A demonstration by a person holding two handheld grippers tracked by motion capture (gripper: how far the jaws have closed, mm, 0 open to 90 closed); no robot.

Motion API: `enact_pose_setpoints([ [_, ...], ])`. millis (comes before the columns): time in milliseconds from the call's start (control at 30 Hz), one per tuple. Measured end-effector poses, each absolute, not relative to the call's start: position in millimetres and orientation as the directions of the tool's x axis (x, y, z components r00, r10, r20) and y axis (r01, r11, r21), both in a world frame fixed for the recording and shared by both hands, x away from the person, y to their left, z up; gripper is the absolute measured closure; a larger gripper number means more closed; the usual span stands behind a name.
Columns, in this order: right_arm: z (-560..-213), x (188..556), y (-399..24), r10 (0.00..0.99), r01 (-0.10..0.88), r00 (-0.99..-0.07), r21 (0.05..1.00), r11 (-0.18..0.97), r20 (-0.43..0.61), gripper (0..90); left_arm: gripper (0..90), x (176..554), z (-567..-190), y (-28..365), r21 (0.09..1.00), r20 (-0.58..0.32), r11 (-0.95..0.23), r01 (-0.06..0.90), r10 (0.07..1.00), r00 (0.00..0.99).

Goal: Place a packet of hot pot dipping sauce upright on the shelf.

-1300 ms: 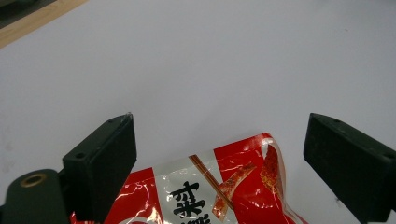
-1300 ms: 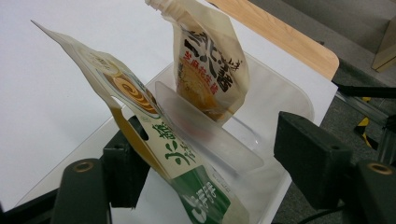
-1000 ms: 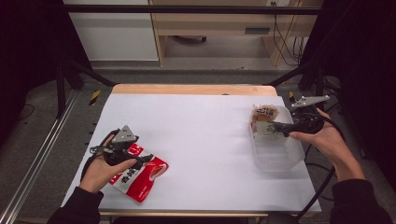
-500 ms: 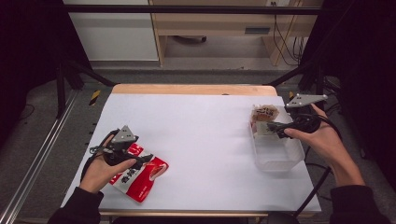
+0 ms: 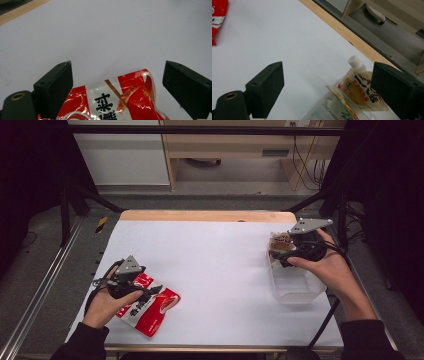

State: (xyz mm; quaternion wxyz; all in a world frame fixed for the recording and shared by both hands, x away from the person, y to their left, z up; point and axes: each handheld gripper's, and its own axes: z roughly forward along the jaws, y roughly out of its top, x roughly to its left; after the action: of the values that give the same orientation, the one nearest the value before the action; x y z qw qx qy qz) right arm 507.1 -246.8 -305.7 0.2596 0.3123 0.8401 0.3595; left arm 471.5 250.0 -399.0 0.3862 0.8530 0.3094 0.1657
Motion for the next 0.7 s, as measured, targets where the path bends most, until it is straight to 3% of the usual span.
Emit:
enact_pose_setpoints([
  [700,-337.1,500.0,-174.5,0.639,0.307,-0.746,0.758,0.576,-0.184,15.4,7.6,465.0,-404.4,265.2,0.750,0.060,-0.508,0.423,0.689,0.722],
])
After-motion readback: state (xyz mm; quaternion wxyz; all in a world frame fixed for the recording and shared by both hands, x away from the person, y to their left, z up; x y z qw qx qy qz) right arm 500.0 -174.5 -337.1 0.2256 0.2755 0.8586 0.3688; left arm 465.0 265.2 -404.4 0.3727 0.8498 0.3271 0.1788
